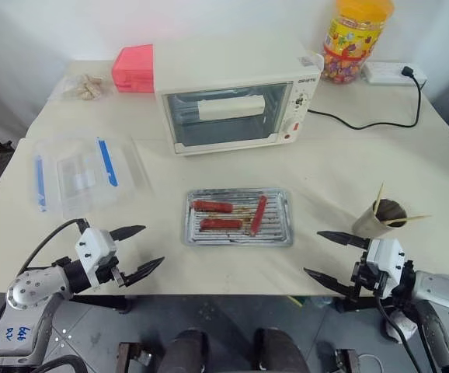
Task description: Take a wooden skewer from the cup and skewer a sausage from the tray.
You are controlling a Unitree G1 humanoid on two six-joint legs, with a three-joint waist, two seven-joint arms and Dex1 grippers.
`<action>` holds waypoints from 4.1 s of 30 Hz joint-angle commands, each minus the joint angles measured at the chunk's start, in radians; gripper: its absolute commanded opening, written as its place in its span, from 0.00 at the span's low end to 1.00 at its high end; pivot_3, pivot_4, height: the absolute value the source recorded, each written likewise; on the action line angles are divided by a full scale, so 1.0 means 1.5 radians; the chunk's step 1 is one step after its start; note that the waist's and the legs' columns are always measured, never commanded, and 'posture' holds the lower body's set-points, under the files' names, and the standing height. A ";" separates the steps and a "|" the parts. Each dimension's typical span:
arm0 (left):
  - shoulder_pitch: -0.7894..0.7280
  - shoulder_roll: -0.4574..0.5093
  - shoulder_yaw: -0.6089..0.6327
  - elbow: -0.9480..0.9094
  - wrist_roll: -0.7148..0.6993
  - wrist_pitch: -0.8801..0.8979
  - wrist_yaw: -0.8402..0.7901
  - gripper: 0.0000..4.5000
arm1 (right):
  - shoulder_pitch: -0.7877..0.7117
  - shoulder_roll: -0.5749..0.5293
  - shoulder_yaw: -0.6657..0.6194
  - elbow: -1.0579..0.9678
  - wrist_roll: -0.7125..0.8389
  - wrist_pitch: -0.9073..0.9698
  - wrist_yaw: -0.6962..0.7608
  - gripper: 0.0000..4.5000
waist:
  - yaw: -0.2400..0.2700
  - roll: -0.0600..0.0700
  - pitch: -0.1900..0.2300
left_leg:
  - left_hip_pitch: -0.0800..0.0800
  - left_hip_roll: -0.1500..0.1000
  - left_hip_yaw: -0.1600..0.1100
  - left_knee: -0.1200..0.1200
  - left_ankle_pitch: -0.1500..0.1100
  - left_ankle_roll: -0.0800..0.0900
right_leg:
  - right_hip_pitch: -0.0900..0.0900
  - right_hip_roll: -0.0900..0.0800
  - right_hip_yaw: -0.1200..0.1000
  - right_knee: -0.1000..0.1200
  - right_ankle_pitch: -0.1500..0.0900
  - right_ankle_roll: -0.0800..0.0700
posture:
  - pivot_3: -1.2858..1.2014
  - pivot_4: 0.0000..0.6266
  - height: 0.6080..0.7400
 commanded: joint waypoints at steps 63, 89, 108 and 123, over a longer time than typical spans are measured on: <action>-0.127 -0.040 -0.100 -0.155 -0.171 0.185 -0.101 1.00 | -0.421 -0.465 0.090 0.423 -0.010 0.308 0.326 0.80 | 0.002 0.001 0.000 | -0.002 -0.001 0.002 0.002 0.001 0.002 | -0.001 0.000 0.002 0.000 0.000 0.001 | 0.52 0.24 1.00; -0.127 -0.037 -0.096 -0.149 -0.167 0.182 -0.097 1.00 | -0.452 -0.473 0.138 0.441 0.012 0.296 0.326 0.00 | 0.000 0.002 0.000 | -0.001 0.000 0.003 0.002 0.000 0.002 | -0.001 0.000 0.002 0.000 0.000 0.001 | 0.52 0.24 1.00; -0.122 -0.039 -0.097 -0.137 -0.161 0.173 -0.098 1.00 | -0.475 -0.549 0.137 0.349 0.064 0.420 0.326 0.66 | 0.001 0.004 0.001 | -0.002 0.000 0.003 0.002 0.000 0.002 | -0.002 0.000 0.002 0.000 0.000 0.001 | 0.52 0.24 1.00; -0.130 -0.040 -0.106 -0.125 -0.159 0.173 -0.098 1.00 | -0.314 -0.546 0.037 0.062 0.078 0.529 0.205 0.96 | 0.001 0.004 0.001 | -0.002 0.000 0.003 0.002 0.000 0.001 | -0.002 0.000 0.002 0.000 0.000 0.001 | 0.52 0.24 1.00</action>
